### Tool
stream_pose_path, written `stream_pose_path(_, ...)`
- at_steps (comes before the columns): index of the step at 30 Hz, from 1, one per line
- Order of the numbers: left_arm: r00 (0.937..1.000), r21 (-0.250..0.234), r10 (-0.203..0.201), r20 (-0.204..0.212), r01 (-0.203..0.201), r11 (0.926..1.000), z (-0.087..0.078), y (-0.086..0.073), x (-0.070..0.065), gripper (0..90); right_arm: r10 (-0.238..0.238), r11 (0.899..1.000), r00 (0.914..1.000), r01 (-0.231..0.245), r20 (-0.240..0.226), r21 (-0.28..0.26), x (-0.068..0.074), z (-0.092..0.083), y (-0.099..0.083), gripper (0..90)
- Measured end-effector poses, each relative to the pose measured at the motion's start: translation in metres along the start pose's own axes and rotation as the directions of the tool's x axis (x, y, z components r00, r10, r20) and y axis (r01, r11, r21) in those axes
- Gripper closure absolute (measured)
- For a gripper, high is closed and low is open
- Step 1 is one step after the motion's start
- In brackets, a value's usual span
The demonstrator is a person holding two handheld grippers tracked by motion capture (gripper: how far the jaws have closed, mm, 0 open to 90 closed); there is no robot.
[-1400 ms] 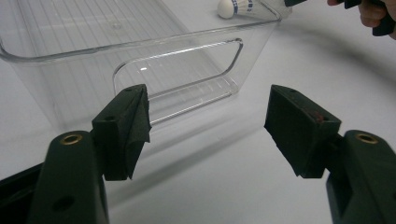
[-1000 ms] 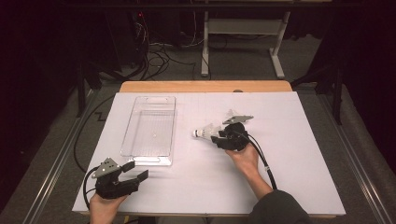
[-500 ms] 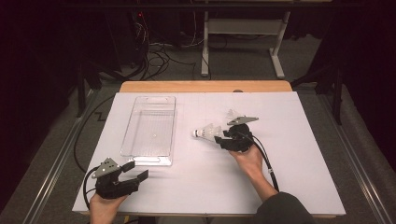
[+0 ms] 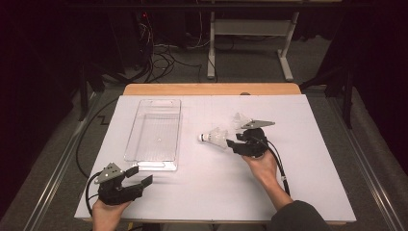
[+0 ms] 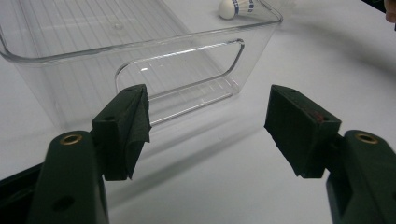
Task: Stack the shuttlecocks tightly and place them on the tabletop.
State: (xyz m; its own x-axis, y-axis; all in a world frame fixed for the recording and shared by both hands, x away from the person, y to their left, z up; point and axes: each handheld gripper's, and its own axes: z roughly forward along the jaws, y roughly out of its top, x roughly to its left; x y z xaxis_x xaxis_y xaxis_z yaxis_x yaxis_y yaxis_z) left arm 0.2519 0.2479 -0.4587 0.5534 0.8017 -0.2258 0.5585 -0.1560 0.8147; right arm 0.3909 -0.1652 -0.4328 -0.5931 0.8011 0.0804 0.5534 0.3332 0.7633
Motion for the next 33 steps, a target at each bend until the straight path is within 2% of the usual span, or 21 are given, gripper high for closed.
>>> stream_pose_path(9,1.0000,0.000,0.000,-0.001,0.000,1.0000,0.000,0.000,0.000,31.5,-0.005,1.000,0.9988,0.005,0.048,-0.010,-0.009,-0.007,0.004,50.3)
stream_pose_path(16,1.0000,-0.001,-0.002,-0.001,0.002,1.0000,0.000,0.000,0.001,31.4,0.013,1.000,0.9967,-0.012,0.080,-0.017,-0.015,-0.008,0.010,50.1)
stream_pose_path(19,1.0000,-0.002,-0.003,-0.001,0.003,1.0000,0.000,0.000,0.001,31.5,0.008,1.000,0.9939,-0.006,0.110,-0.018,-0.018,-0.010,0.015,50.9)
stream_pose_path(25,1.0000,-0.003,-0.004,-0.001,0.004,1.0000,0.000,0.000,0.000,31.4,0.023,1.000,0.9870,-0.023,0.159,-0.007,-0.026,-0.011,0.024,51.2)
stream_pose_path(33,1.0000,-0.004,-0.005,-0.003,0.005,1.0000,-0.001,0.000,0.001,31.4,0.044,0.999,0.9804,-0.047,0.192,0.012,-0.037,-0.003,0.031,51.3)
